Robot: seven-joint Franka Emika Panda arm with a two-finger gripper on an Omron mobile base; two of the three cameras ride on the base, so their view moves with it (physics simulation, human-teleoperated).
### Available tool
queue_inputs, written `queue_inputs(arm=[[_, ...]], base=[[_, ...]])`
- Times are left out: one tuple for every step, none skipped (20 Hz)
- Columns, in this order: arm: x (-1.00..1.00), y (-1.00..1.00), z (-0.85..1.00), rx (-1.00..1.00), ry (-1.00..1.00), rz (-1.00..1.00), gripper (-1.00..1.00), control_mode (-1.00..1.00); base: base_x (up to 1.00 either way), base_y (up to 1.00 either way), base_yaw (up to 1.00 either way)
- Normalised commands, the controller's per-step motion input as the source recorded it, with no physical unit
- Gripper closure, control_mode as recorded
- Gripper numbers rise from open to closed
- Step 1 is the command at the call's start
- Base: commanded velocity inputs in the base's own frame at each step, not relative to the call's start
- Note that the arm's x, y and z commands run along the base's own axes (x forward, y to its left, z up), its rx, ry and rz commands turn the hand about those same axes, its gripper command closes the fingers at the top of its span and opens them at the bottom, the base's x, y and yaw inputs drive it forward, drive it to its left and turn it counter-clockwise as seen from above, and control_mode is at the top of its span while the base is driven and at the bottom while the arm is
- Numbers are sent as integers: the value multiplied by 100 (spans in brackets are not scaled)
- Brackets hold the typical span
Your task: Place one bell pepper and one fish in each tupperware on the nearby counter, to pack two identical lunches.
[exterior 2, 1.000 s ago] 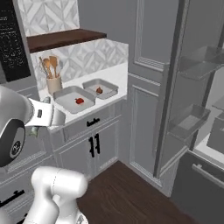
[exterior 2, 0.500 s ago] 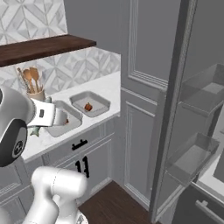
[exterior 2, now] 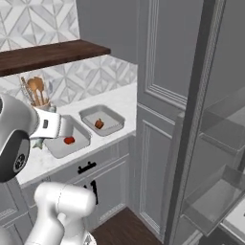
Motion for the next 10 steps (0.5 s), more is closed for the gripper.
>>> queue_inputs(arm=[[0, 0, 0, 0, 0, 0, 100, 100], [0, 0, 0, 0, 0, 0, 100, 100], [0, 0, 0, 0, 0, 0, 100, 100], [0, 0, 0, 0, 0, 0, 100, 100], [0, 0, 0, 0, 0, 0, 100, 100], [0, 0, 0, 0, 0, 0, 100, 100], [0, 0, 0, 0, 0, 0, 100, 100], [0, 0, 0, 0, 0, 0, 100, 100], [0, 0, 0, 0, 0, 0, 100, 100], [0, 0, 0, 0, 0, 0, 100, 100]], base=[[66, 0, 29], [72, 0, 30], [71, 0, 30], [70, 0, 30], [70, 0, 30], [67, 0, 31], [66, 0, 31], [69, 0, 31], [74, 0, 31], [76, 0, 29]])
